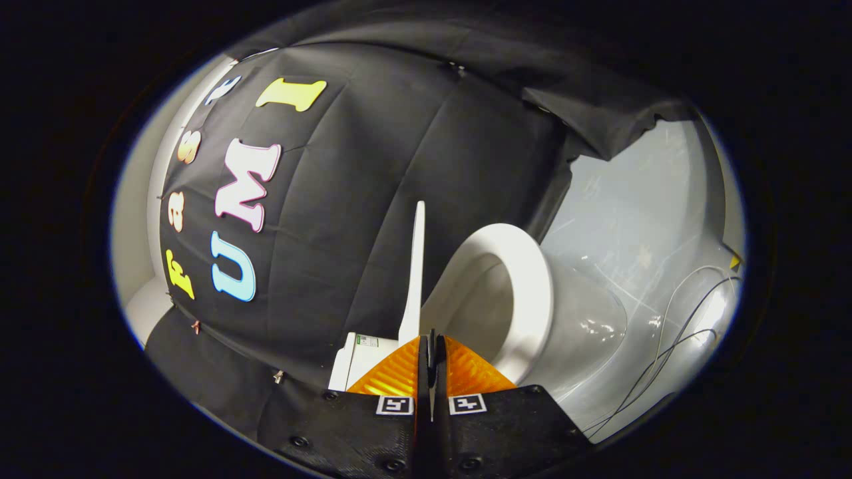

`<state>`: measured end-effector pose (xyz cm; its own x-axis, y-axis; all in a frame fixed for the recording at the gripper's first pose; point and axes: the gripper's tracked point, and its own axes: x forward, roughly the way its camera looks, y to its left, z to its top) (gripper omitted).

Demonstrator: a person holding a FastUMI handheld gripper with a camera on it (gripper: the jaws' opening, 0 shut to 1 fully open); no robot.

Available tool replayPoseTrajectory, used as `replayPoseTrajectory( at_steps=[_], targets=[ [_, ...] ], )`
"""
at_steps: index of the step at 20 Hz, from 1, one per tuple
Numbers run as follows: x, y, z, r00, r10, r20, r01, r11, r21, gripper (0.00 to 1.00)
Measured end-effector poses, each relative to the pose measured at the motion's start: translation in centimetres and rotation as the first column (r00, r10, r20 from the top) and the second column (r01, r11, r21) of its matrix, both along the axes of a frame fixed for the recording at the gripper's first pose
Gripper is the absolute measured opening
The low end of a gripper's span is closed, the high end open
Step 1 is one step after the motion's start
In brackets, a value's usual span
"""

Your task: Open the toilet lid.

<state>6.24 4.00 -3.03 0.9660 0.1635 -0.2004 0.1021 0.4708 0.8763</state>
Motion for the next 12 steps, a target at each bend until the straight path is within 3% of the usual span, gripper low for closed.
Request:
replayPoseTrajectory(
  at_steps=[12],
  targets=[
    [0.3,5.1,7.7,1.0,-0.023,0.014,0.025,0.984,-0.178,0.05]
  ],
)
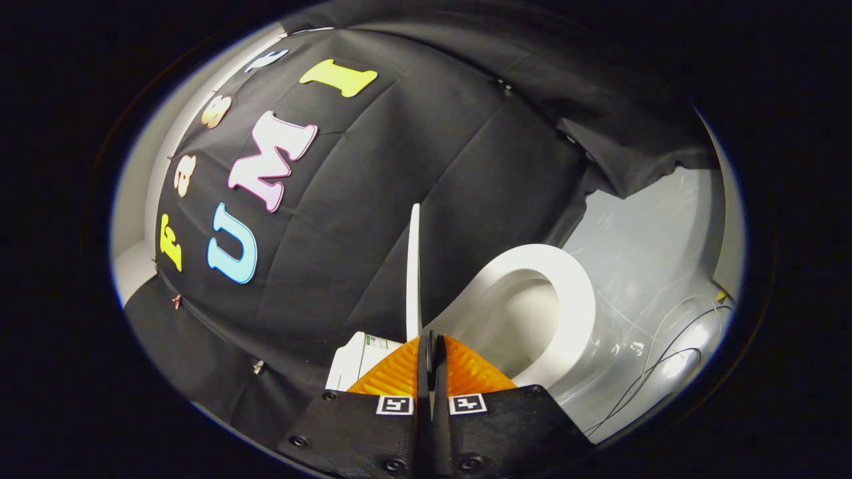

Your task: Open the toilet lid.

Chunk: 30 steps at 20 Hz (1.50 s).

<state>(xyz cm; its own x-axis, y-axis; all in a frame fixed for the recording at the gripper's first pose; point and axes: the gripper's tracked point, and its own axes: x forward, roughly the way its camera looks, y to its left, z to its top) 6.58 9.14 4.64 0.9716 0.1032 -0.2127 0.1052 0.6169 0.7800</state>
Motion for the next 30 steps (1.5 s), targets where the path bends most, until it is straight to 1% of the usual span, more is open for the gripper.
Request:
replayPoseTrajectory(
  at_steps=[7,12,17,21,24,30],
  targets=[
    [0.0,3.7,3.9,1.0,0.013,0.023,-0.009,0.989,-0.149,0.05],
    [0.0,6.5,6.2,0.999,0.015,0.036,-0.006,0.973,-0.233,0.05],
    [0.1,9.8,8.4,0.998,0.04,0.048,-0.023,0.951,-0.308,0.05],
    [0.0,12.9,9.9,0.997,0.051,0.05,-0.026,0.915,-0.403,0.05],
    [0.1,15.3,10.8,0.997,0.049,0.052,-0.02,0.889,-0.457,0.05],
    [0.5,20.7,12.3,0.995,0.074,0.062,-0.027,0.832,-0.554,0.05]
  ],
)
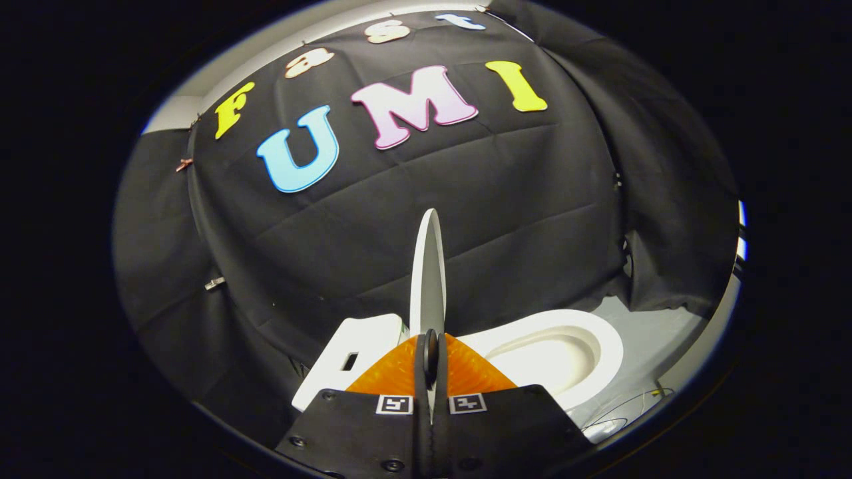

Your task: Open the toilet lid.

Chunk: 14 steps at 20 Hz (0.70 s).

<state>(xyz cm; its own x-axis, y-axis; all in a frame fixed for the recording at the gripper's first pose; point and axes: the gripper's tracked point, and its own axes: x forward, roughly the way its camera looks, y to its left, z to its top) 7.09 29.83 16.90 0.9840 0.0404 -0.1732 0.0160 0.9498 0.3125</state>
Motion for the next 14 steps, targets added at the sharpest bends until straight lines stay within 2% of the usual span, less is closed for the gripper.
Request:
replayPoseTrajectory(
  at_steps=[7,14],
  targets=[
    [0.2,6.1,0.5,1.0,-0.005,0.011,0.006,0.993,-0.118,0.05],
    [0.5,10.5,0.1,0.998,-0.052,0.047,0.062,0.966,-0.25,0.05]
  ],
)
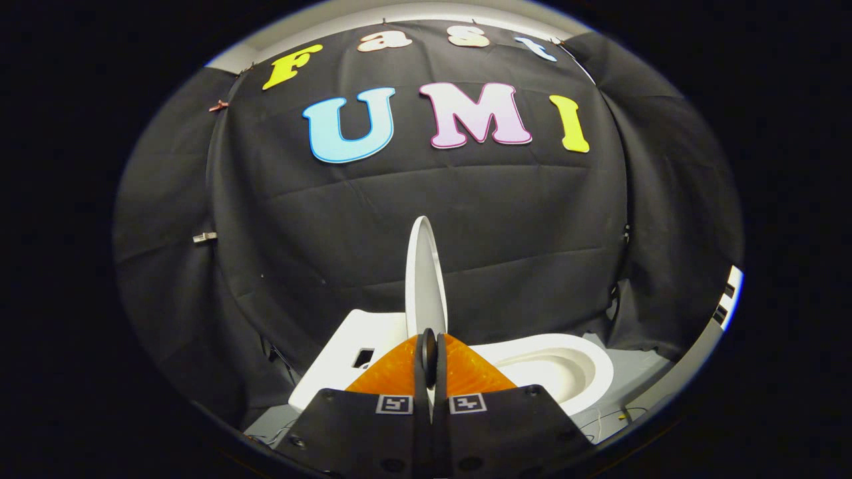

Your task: Open the toilet lid.

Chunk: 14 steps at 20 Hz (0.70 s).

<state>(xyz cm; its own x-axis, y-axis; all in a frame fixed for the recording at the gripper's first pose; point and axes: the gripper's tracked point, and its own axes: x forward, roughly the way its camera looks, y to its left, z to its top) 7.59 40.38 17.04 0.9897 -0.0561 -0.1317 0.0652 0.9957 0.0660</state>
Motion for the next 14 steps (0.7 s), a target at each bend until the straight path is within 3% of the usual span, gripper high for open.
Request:
replayPoseTrajectory(
  at_steps=[6,14],
  targets=[
    [0.4,3.3,-0.5,1.0,0.002,0.031,0.001,0.995,-0.1,0.05],
    [0.5,6.1,-1.2,0.999,0.015,0.048,-0.008,0.99,-0.144,0.06]
  ],
)
